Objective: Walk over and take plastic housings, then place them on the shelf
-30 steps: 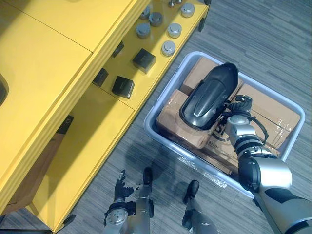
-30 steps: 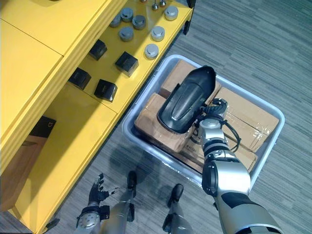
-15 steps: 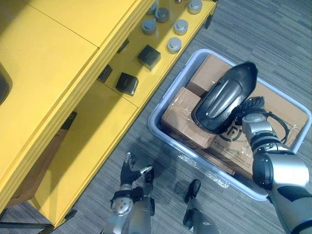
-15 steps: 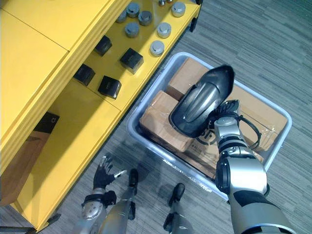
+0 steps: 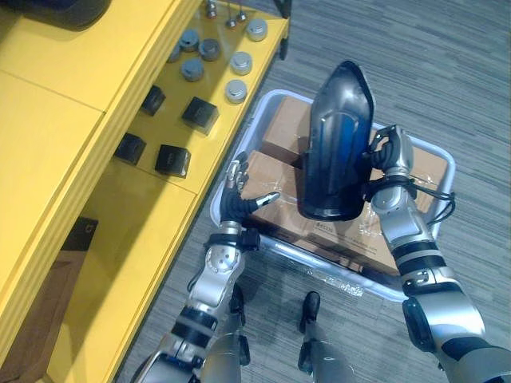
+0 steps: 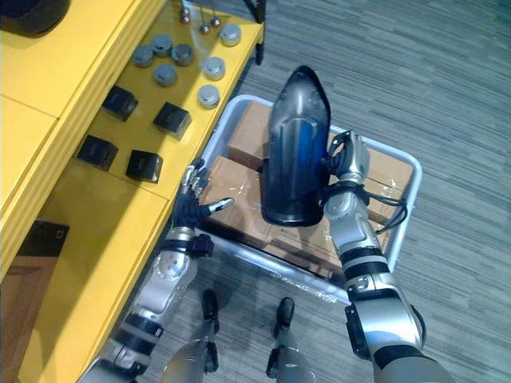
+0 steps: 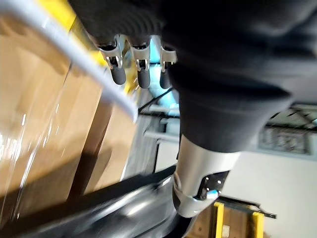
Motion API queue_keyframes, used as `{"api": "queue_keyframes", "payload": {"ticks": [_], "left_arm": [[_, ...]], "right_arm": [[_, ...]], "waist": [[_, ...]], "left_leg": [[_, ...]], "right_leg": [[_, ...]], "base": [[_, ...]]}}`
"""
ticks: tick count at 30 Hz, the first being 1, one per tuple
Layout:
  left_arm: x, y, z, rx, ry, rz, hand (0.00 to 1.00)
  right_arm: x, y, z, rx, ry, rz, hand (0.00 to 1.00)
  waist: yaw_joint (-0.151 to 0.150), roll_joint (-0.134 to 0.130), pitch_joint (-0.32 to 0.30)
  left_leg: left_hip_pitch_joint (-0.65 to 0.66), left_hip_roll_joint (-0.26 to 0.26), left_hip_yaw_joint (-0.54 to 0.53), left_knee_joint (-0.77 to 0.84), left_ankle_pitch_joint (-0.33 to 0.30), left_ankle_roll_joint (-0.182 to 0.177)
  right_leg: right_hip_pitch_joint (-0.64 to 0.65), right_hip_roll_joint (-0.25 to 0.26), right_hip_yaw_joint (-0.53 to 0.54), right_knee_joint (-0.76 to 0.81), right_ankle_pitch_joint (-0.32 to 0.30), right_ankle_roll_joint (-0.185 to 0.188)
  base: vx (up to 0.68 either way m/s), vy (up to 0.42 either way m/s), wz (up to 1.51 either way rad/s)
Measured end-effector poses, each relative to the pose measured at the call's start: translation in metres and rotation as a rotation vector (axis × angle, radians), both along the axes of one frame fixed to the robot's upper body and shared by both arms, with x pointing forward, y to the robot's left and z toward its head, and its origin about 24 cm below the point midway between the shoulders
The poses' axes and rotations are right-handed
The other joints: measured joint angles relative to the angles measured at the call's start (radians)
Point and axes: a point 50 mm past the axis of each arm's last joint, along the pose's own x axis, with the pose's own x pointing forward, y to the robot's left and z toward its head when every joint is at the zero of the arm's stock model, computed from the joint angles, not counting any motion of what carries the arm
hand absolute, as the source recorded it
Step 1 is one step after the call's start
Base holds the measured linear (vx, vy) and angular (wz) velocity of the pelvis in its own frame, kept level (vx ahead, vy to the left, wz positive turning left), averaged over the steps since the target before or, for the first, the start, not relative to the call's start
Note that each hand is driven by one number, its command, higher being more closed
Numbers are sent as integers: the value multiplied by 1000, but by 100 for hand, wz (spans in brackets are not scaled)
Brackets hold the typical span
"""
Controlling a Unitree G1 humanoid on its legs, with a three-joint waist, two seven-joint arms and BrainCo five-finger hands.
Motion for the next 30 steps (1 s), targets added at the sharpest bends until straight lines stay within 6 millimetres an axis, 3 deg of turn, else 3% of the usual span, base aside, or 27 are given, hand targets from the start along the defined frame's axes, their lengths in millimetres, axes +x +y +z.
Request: {"api": "queue_keyframes", "payload": {"ticks": [5, 14, 15, 24, 27, 30], "left_arm": [[21, -5, -12, -87, 150, -35, 0], [30, 2, -32, -200, 302, -12, 0], [30, 2, -32, -221, 308, -13, 100], [31, 8, -30, -429, 338, 24, 100], [18, 21, -25, -523, 254, 33, 100], [-9, 26, -35, -590, 217, 18, 100]], "right_arm": [[-7, 44, 9, 8, -75, 127, 100], [-24, 92, 1, 87, -125, 271, 100], [-26, 96, -2, 98, -126, 282, 100], [-55, 111, -25, 148, -151, 397, 100], [-76, 120, -29, 185, -205, 494, 100], [-100, 122, -40, 214, -228, 581, 100]], "waist": [[-29, -19, -16], [-42, -45, -34], [-42, -48, -37], [-53, -73, -84], [-64, -86, -105], [-63, -85, -152]], "left_leg": [[22, 11, 26, -13, 5, -4], [48, 13, 79, -30, 11, -13], [52, 13, 82, -32, 12, -13], [90, 15, 96, -55, 16, -17], [115, 18, 102, -64, 13, -20], [143, 22, 102, -67, 4, -32]], "right_leg": [[0, 12, 26, -1, 6, -7], [0, 24, 77, -31, 37, -15], [1, 25, 79, -31, 37, -15], [27, 31, 94, -45, 38, -16], [51, 34, 97, -56, 38, -16], [78, 40, 88, -56, 31, -14]], "base": [[-5, 28, -18], [-23, 46, -17], [-13, 46, -10], [16, 56, -5], [43, 69, -5], [51, 57, 2]]}}
